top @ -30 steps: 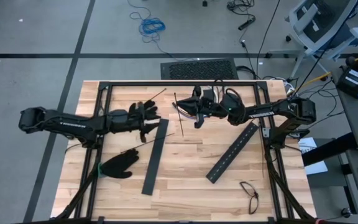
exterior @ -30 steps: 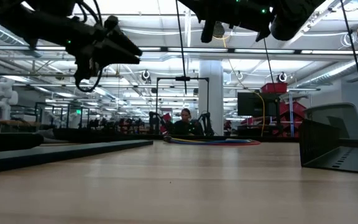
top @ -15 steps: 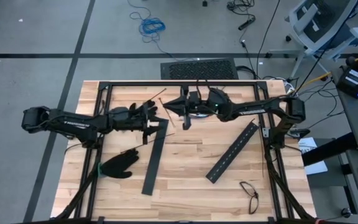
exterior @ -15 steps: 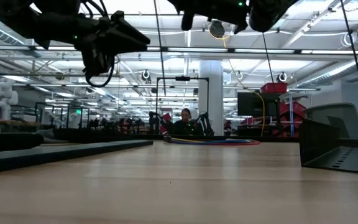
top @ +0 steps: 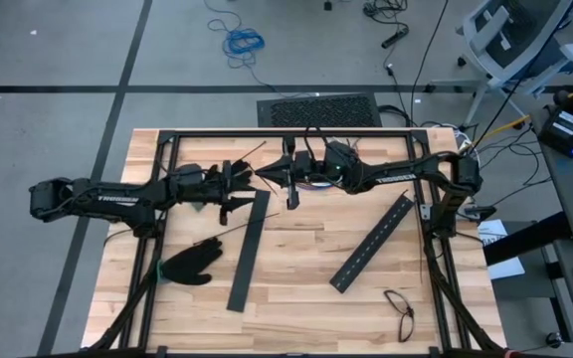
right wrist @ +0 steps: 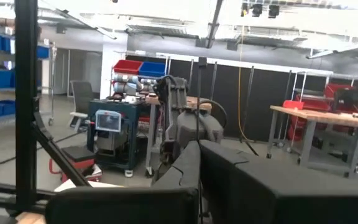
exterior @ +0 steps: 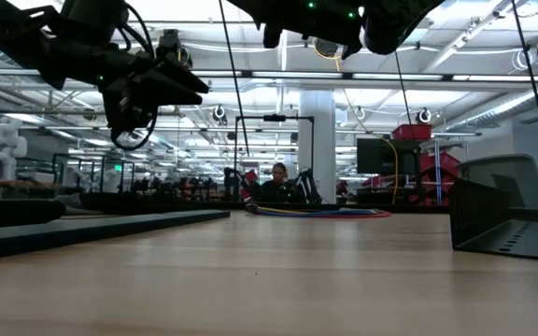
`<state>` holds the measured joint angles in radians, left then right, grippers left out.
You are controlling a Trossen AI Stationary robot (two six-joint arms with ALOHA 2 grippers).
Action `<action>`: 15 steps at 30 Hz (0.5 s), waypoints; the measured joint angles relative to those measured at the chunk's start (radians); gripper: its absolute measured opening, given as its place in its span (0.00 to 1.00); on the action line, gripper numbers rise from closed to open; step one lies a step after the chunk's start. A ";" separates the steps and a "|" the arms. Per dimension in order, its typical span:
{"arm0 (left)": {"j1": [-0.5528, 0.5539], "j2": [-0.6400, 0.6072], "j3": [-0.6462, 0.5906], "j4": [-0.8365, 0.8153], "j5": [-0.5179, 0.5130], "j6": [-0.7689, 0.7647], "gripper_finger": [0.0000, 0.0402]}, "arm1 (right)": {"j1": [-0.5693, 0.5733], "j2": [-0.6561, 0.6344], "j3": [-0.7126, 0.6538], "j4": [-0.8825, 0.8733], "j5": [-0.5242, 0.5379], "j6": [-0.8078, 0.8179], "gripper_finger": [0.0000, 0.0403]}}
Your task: Ziptie cables
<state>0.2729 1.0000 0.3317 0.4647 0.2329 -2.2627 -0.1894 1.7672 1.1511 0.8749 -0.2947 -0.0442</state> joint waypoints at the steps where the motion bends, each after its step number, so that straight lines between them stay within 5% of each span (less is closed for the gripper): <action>1: 0.000 0.001 0.000 -0.002 -0.005 -0.018 0.36 | 0.000 0.000 0.000 -0.002 0.001 -0.013 0.00; 6: 0.001 0.002 0.011 -0.002 -0.137 -0.058 0.36 | -0.001 0.000 0.003 -0.005 0.001 -0.079 0.00; 15: -0.013 0.002 0.051 0.068 -0.175 -0.061 0.36 | 0.000 0.000 0.098 -0.056 -0.027 -0.195 0.00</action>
<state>0.2596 1.0016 0.3829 0.5325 0.0581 -2.3235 -0.1898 1.7668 1.2496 0.8191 -0.3216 -0.2389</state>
